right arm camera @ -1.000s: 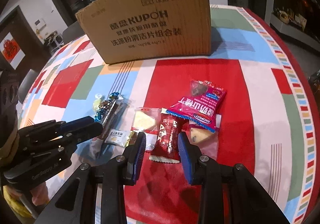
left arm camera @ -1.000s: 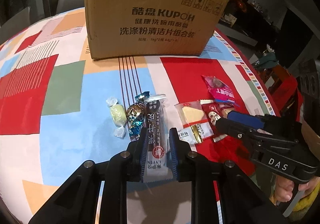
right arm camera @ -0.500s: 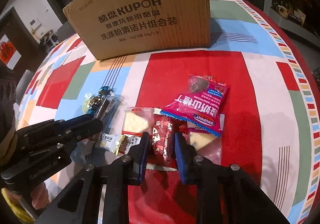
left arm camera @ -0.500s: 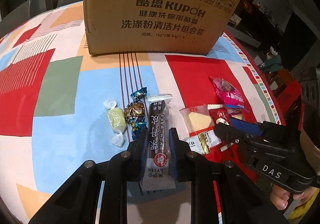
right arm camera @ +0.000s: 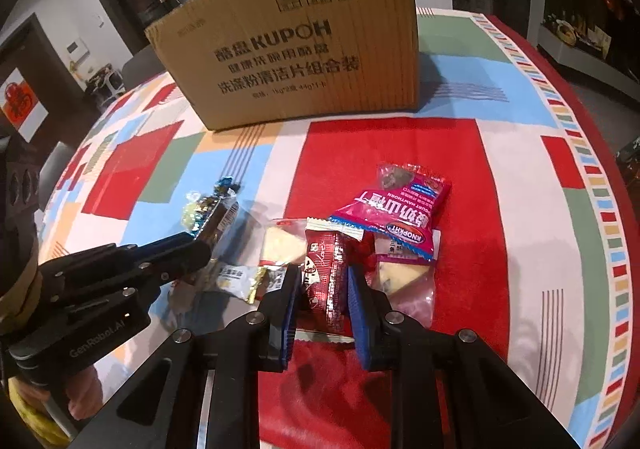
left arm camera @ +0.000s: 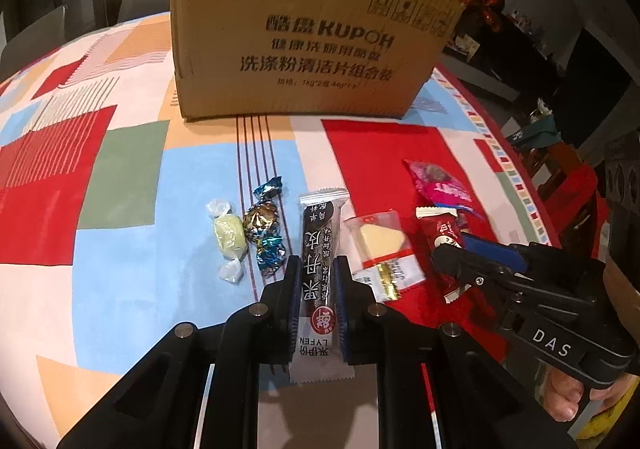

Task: Organize snacks
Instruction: 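Lift both held snacks and carry them toward the cardboard box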

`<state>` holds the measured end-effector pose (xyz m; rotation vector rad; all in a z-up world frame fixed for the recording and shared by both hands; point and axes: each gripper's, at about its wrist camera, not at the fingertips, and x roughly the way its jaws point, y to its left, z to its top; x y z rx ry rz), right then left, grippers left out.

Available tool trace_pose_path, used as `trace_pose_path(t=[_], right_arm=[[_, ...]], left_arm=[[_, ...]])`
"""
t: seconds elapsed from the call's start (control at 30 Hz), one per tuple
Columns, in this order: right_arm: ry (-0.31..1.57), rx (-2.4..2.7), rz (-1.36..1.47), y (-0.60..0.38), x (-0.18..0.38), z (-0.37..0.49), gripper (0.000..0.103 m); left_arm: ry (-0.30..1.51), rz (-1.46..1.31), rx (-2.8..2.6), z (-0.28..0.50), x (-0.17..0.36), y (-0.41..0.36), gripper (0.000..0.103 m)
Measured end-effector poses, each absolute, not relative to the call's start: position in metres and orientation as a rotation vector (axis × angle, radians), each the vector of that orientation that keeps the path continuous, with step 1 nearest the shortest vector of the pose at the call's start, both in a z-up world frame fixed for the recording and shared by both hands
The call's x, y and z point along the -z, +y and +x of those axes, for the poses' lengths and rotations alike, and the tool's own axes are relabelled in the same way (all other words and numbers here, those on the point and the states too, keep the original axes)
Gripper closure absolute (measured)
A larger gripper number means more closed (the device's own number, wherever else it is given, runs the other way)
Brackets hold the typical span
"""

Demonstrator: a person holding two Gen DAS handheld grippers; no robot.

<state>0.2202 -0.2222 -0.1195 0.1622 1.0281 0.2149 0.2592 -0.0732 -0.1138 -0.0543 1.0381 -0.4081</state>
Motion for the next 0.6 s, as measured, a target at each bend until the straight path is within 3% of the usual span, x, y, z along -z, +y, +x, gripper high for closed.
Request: trace_pose_path(t=[0.6], right_arm=[[0.885, -0.253, 0.171, -0.223, 0.055, 0.197, 0.078]], left_arm=[[0.893, -0.063, 0.415, 0.231, 0.045, -0.072, 0.086]])
